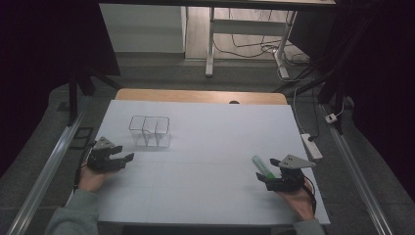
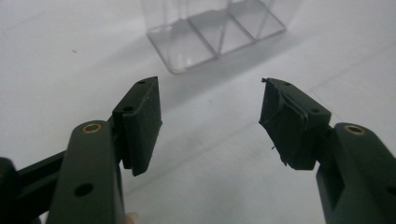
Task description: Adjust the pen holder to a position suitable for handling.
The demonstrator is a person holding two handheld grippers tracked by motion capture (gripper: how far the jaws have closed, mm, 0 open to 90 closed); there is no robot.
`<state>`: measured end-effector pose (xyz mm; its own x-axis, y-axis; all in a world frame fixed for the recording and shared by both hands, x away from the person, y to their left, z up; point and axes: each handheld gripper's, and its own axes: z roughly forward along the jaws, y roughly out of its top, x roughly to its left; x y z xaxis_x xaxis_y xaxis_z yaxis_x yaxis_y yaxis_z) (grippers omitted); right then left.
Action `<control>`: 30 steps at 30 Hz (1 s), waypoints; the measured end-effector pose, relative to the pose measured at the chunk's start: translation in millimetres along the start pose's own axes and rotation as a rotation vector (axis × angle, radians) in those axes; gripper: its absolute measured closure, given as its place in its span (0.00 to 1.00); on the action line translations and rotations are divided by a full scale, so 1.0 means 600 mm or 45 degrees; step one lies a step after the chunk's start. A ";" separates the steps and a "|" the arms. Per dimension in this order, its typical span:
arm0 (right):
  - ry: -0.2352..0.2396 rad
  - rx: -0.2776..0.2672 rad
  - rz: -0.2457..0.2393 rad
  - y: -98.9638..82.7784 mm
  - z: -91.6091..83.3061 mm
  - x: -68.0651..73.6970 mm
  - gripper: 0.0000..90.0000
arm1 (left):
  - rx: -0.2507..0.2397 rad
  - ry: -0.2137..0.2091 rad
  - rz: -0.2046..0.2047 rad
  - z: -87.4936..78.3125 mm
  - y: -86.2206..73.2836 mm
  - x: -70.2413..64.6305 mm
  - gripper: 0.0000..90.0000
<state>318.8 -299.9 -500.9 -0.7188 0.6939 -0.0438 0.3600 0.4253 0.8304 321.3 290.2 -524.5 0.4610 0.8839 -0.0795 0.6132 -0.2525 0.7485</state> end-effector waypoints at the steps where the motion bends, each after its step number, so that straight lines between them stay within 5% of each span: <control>1: -0.002 0.000 0.000 0.000 0.000 0.000 0.23 | 0.004 0.005 0.010 0.003 0.004 0.004 0.42; 12: -0.006 0.006 0.005 0.000 -0.003 0.000 0.22 | 0.030 0.062 0.017 0.022 0.026 0.038 0.44; 16: 0.001 -0.007 0.006 0.002 -0.003 0.002 0.22 | 0.029 0.081 -0.023 0.028 0.024 0.055 0.49; 30: -0.008 -0.024 0.013 0.002 -0.007 0.005 0.22 | 0.039 0.057 0.052 0.069 0.046 0.066 0.99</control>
<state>314.3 -299.9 -497.8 -0.7113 0.7018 -0.0388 0.3560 0.4073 0.8410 382.9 301.8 -534.2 0.4572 0.8892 -0.0190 0.6139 -0.3000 0.7301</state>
